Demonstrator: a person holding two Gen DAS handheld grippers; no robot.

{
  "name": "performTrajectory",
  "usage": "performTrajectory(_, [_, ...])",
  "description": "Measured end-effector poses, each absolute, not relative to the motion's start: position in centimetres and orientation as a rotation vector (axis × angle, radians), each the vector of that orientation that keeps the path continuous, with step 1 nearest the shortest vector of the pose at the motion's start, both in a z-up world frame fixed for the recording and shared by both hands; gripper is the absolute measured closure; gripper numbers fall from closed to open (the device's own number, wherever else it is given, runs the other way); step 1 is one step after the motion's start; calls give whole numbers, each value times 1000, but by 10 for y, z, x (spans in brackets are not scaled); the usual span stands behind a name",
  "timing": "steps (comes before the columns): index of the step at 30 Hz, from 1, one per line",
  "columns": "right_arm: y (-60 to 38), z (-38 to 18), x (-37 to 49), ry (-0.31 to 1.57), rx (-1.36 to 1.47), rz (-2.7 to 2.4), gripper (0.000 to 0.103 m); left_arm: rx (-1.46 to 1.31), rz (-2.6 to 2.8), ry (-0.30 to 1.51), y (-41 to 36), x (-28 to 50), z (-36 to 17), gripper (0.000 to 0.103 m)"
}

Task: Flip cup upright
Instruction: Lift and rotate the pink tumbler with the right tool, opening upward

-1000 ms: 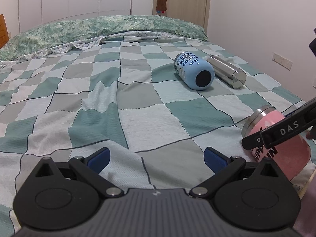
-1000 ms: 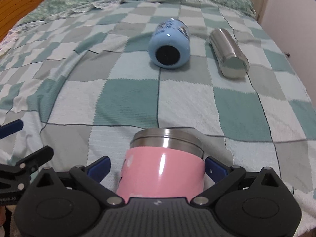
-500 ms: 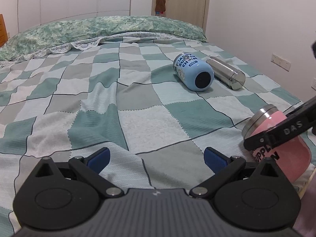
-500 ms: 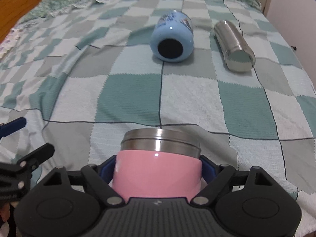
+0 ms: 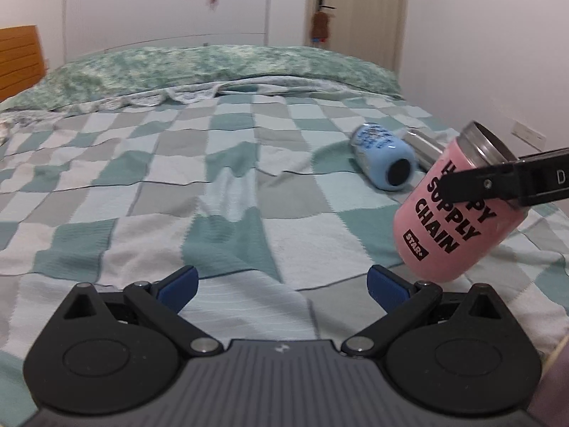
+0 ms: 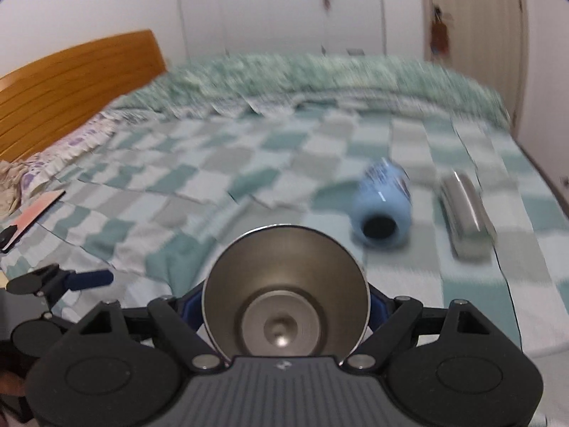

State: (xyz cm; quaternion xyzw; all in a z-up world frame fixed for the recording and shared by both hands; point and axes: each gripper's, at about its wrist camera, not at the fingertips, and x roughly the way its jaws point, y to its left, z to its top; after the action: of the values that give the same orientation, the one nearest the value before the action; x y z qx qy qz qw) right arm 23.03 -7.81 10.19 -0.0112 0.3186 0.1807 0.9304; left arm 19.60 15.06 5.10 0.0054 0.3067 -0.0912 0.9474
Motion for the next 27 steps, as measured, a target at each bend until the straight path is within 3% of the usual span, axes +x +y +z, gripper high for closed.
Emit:
performTrajectory(13, [5,70,271,654,-164,400,19,-20,-78,647,178,206,43,0])
performTrajectory(27, [16,56,271,620,-221,418,19,-23,-67,656,182,204,36,0])
